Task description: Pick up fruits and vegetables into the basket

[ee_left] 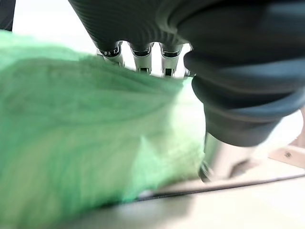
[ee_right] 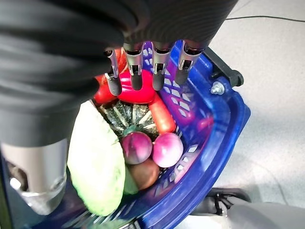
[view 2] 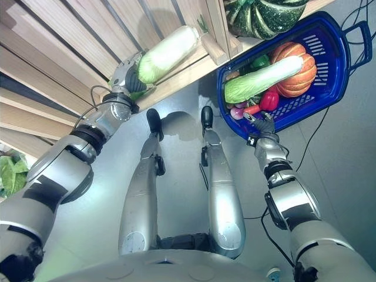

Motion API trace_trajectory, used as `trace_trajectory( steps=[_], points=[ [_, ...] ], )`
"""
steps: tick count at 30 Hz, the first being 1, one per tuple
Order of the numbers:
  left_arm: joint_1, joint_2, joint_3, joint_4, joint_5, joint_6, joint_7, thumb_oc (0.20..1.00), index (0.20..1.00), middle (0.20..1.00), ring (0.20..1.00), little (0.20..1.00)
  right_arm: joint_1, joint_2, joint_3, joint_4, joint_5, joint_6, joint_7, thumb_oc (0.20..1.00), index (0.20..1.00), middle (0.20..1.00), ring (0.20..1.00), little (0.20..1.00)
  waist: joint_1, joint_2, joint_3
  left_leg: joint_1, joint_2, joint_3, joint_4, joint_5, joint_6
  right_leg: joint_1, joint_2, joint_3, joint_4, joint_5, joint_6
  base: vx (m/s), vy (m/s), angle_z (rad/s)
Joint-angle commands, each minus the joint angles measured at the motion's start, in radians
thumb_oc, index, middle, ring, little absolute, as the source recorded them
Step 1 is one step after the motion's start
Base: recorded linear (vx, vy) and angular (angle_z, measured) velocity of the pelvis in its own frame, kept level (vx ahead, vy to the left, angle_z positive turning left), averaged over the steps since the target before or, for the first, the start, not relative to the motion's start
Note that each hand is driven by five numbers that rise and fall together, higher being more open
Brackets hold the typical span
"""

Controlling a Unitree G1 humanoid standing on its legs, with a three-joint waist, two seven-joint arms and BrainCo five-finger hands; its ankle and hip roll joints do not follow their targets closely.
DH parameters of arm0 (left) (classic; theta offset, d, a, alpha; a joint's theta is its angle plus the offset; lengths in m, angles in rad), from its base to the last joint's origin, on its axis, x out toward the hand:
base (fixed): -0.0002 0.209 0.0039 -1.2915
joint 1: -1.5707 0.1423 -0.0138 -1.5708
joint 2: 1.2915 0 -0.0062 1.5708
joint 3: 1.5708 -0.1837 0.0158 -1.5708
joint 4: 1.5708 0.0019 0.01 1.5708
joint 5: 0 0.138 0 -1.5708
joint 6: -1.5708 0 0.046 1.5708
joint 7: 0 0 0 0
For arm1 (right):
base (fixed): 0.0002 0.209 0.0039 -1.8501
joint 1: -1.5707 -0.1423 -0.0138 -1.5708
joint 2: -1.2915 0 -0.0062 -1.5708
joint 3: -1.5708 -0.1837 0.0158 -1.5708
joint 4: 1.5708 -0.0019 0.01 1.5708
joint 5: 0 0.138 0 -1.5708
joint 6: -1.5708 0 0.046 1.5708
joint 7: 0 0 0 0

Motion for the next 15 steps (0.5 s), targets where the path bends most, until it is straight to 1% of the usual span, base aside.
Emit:
trace_trajectory(
  steps=[1, 15],
  points=[
    [0.025, -0.012, 0.042, 0.090, -0.035, 0.030, -0.034, 0.200, 0.200, 0.200, 0.200, 0.200, 0.027, -0.019, 0.017, 0.007, 0.001, -0.007, -0.004, 1.000, 1.000, 1.000, 1.000, 1.000, 0.024, -0.027, -0.024, -0.022, -0.033, -0.013, 0.047, -0.098, -0.007, 0.028, 0.036, -0.027, -0.086, 0.054, 0.045, 0.00, 0.000, 0.00],
    [0.034, -0.007, 0.055, 0.114, -0.044, 0.005, -0.041, 0.200, 0.200, 0.200, 0.200, 0.200, 0.021, -0.014, 0.025, 0.009, 0.004, -0.016, -0.011, 1.000, 1.000, 1.000, 1.000, 1.000, 0.029, -0.025, -0.024, -0.026, -0.032, -0.017, 0.042, -0.095, -0.009, 0.025, 0.039, -0.029, -0.087, 0.048, 0.043, 0.00, 0.000, 0.00]
  ],
)
